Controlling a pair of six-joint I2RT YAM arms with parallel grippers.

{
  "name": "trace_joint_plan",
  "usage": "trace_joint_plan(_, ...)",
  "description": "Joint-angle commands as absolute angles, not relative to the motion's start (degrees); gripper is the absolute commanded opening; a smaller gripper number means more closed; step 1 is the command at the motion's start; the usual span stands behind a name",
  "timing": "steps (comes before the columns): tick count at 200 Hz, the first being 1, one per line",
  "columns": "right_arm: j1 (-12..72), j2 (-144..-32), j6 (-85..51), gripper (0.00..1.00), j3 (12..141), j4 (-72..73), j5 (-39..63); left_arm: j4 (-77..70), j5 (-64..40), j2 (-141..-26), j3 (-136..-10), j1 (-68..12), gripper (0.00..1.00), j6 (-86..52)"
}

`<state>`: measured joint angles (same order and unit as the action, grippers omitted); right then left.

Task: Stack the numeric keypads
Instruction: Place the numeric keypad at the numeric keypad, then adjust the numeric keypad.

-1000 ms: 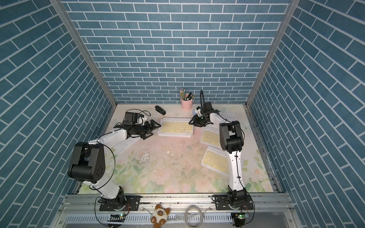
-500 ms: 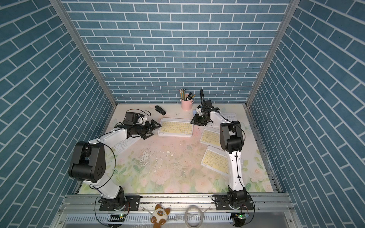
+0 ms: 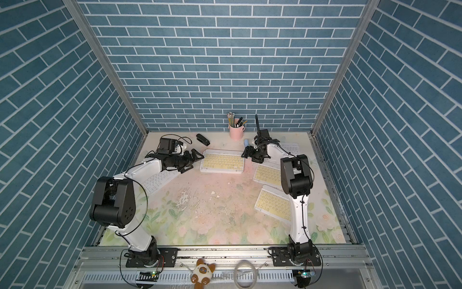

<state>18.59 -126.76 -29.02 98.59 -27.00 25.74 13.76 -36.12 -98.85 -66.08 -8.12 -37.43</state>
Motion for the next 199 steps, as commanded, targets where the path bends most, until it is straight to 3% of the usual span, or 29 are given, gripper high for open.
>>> trace_joint_plan(1, 20.14, -128.55, -32.45, 0.81, 102.01, -28.55, 21.71, 15.37, -35.65, -98.97, -66.8, -8.26, 0.99, -36.14)
trace_joint_plan(199, 24.03, -139.5, -32.26, 0.85, 119.12, -39.28, 14.73, 14.95, -36.66, -98.42, -65.04, -8.09, 1.0, -35.77)
